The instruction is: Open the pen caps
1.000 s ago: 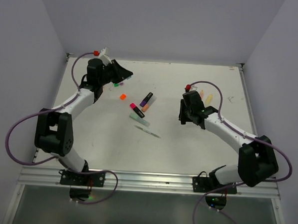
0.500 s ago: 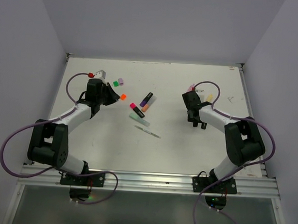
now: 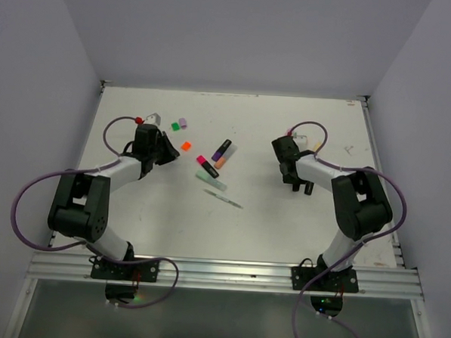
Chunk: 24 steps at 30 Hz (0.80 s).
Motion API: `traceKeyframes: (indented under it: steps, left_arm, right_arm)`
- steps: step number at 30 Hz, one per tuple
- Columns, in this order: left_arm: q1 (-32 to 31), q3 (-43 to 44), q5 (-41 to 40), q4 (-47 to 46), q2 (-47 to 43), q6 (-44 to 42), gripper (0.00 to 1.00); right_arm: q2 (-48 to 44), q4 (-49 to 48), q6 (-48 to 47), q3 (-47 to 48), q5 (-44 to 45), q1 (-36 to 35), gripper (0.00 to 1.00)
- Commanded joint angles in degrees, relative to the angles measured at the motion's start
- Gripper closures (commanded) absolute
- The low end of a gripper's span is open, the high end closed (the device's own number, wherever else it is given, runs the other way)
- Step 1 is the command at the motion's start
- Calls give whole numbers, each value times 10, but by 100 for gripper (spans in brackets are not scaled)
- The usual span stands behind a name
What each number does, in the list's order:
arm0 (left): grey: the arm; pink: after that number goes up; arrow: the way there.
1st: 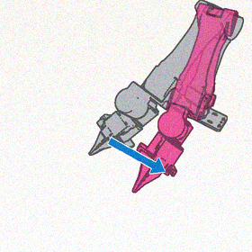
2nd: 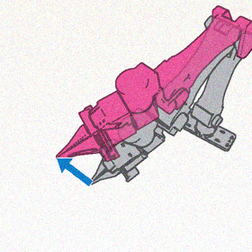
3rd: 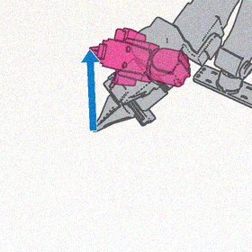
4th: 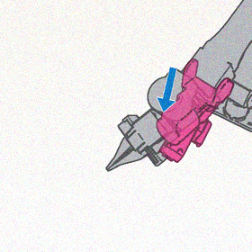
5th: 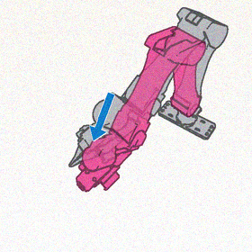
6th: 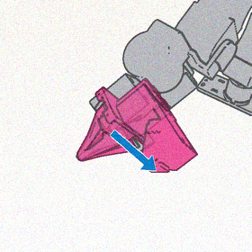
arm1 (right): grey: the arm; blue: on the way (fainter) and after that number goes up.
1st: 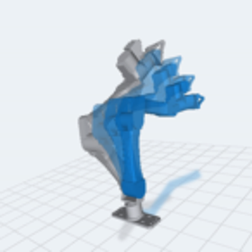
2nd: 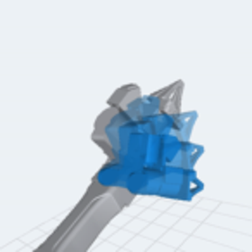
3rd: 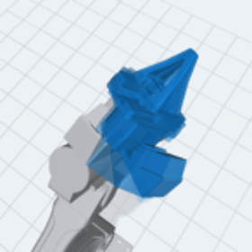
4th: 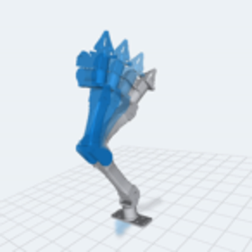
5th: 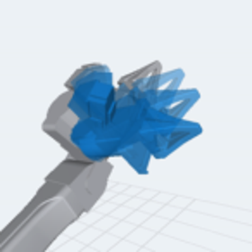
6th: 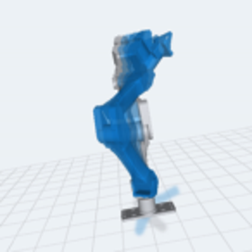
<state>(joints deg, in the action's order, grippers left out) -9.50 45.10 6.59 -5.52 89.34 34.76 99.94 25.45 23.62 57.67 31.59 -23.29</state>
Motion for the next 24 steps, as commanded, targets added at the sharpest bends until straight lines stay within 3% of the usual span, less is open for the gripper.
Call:
traceKeyframes:
  steps: [1,10,17,21,24]
  left_arm:
    - [7,16,-25,-27,19,-23,100]
    - [21,83,-3,-7,98,-50,100]
    - [42,125,18,-9,146,-59,98]
    - [54,136,34,-10,165,-58,82]
    - [56,143,38,-7,175,-58,76]
  right_arm:
    - [4,5,-3,24,8,3,81]
    - [-11,10,-16,26,15,2,47]
    - [-59,18,-50,46,-2,-52,41]
    - [-62,-10,-104,83,-86,-103,40]
    - [-37,-34,-133,106,-160,-125,40]
